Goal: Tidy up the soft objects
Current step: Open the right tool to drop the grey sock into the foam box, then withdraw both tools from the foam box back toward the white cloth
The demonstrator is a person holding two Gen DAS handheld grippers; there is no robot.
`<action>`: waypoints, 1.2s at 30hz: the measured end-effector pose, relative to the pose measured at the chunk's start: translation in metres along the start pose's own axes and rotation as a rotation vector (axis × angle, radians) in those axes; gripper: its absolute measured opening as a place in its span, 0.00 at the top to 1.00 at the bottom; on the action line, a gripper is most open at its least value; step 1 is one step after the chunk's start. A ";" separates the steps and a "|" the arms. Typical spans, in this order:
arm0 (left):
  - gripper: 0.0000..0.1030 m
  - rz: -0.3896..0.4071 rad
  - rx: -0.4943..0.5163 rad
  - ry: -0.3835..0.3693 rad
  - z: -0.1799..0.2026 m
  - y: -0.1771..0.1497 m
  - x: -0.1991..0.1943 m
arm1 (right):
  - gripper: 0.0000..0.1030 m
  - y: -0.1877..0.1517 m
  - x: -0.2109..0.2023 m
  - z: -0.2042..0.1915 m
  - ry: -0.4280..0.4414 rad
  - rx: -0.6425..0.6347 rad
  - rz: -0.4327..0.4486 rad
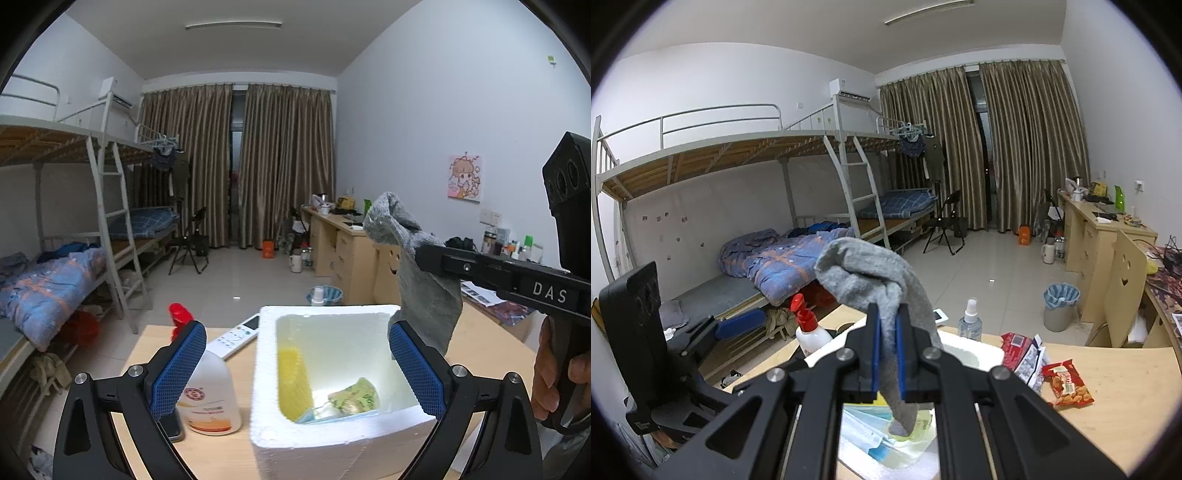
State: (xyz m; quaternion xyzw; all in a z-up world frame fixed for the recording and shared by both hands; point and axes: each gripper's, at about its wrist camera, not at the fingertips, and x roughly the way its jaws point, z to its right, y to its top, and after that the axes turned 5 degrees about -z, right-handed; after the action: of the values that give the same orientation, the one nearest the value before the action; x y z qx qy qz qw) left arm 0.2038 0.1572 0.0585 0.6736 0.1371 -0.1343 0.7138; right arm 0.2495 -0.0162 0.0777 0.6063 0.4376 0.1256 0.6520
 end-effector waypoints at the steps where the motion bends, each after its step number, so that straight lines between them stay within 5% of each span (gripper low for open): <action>1: 0.03 0.001 -0.005 0.008 -0.002 0.000 0.000 | 0.90 0.000 0.001 0.000 0.002 0.000 -0.002; 18: 0.03 -0.001 -0.013 0.026 -0.012 -0.005 0.000 | 0.89 -0.002 0.018 0.009 0.009 -0.010 -0.060; 19: 0.03 -0.001 -0.017 0.026 -0.013 -0.005 0.000 | 0.82 -0.002 0.019 0.008 0.001 -0.016 -0.064; 22: 0.03 -0.002 -0.017 0.024 -0.013 -0.005 0.000 | 0.34 -0.003 0.020 0.008 -0.004 -0.004 -0.064; 36: 0.03 -0.010 -0.019 0.015 -0.014 -0.007 0.002 | 0.32 -0.004 0.014 0.010 -0.004 0.007 -0.052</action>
State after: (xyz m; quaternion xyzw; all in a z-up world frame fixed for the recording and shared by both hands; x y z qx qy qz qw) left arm 0.2025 0.1708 0.0506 0.6670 0.1472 -0.1315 0.7184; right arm 0.2636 -0.0148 0.0669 0.5974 0.4523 0.1058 0.6537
